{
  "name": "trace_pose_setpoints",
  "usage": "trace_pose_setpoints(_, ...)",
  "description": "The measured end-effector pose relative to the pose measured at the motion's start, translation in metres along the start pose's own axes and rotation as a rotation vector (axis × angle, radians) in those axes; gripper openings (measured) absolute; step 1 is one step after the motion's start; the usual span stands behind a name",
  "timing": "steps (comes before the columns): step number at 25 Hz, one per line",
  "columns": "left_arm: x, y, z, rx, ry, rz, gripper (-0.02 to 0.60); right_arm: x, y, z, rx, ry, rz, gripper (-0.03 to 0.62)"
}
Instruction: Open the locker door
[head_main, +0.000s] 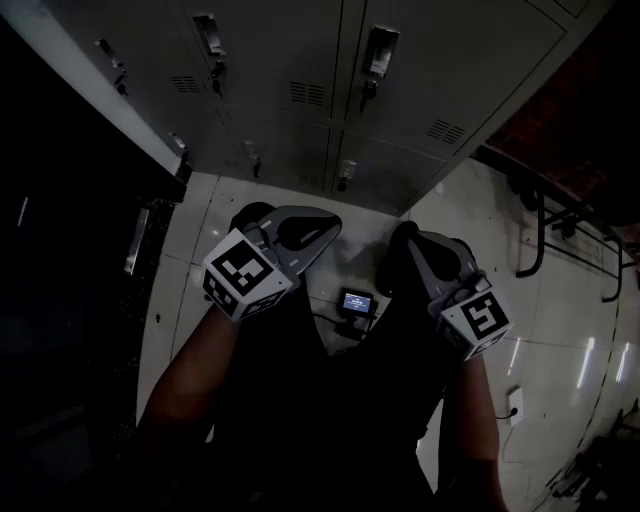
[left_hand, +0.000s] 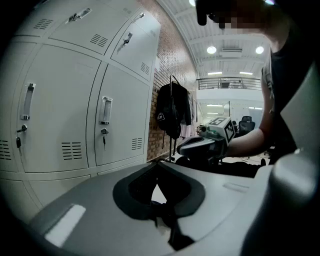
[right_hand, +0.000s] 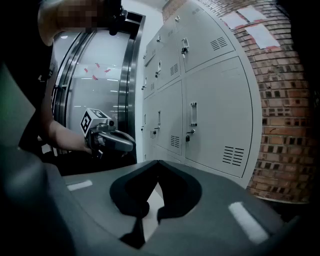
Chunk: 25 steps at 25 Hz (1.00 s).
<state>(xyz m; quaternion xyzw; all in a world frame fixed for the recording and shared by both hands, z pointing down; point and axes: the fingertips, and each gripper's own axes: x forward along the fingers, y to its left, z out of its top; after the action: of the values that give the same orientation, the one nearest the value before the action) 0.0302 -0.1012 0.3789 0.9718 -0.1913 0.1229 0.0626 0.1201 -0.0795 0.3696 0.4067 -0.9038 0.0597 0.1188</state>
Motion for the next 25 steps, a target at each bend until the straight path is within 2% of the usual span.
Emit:
trace_pose_setpoints(7,-0.011,0.008,-0.001,-0.010,-0.005,0.019,0.011,0.010,-0.004,-0.001,0.012,0.037,-0.015,0.002)
trace_pose_setpoints(10,-0.014,0.010,-0.002,-0.013,-0.011,0.026,0.011,0.018,-0.009,0.001,-0.018,0.041,-0.035,0.003)
trace_pose_setpoints(14,-0.017,0.008,-0.004,-0.016,-0.011,0.025,0.011,0.034,-0.014,-0.001,-0.058,0.097,-0.058,0.003)
trace_pose_setpoints(22,-0.025,0.013,-0.002,-0.020,-0.039,0.031,0.011,0.093,-0.044,0.023,-0.272,0.197,-0.125,0.005)
trace_pose_setpoints(25,-0.027,0.013,0.002,-0.020,-0.051,0.027,0.011,0.114,-0.063,0.026,-0.374,0.263,-0.192,0.039)
